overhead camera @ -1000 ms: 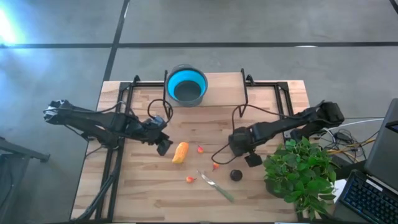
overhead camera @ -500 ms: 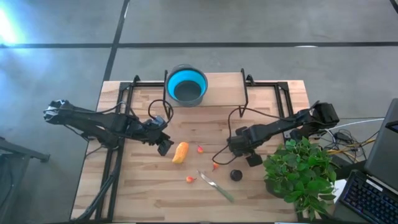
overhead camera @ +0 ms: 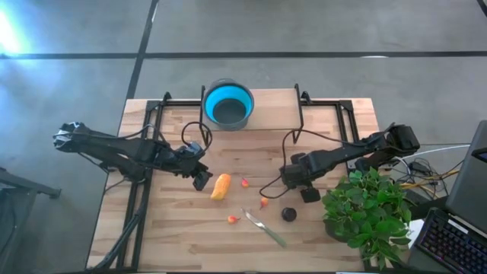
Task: Pick & Place Fruit
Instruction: Put the kiwi into the blue strainer bowl on the shelf
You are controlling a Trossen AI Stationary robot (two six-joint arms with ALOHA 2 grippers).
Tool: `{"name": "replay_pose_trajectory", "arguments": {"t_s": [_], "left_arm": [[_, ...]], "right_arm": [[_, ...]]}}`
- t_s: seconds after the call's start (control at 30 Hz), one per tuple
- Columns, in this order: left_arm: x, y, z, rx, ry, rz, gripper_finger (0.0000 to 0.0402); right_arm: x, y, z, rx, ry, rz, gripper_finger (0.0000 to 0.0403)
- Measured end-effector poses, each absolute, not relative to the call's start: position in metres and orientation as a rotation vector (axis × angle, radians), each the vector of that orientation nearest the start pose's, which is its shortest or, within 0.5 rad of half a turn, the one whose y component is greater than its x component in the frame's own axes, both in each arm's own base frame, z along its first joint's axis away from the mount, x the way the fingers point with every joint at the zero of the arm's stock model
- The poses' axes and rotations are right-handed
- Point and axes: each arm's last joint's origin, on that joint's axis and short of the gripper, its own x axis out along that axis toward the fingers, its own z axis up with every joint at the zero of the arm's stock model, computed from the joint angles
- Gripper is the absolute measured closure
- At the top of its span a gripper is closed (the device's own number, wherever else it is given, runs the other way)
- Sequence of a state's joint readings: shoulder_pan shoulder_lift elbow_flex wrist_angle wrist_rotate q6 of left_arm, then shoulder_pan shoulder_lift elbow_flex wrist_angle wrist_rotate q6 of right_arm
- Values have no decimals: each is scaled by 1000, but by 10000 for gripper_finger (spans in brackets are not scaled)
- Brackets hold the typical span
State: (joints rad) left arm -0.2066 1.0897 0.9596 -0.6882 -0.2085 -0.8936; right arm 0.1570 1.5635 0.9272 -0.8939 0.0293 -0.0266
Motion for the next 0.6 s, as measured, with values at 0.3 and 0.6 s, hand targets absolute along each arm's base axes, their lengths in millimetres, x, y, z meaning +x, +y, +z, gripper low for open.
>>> {"name": "replay_pose_trajectory", "arguments": {"t_s": [0.3, 0.6], "left_arm": [[211, -38, 295, -676, 736, 354, 221], [211, -38, 295, -673, 736, 353, 221]], "right_arm": [[253, 39, 173, -77, 1519, 41, 39], [253, 39, 173, 80, 1514, -133, 39]]}}
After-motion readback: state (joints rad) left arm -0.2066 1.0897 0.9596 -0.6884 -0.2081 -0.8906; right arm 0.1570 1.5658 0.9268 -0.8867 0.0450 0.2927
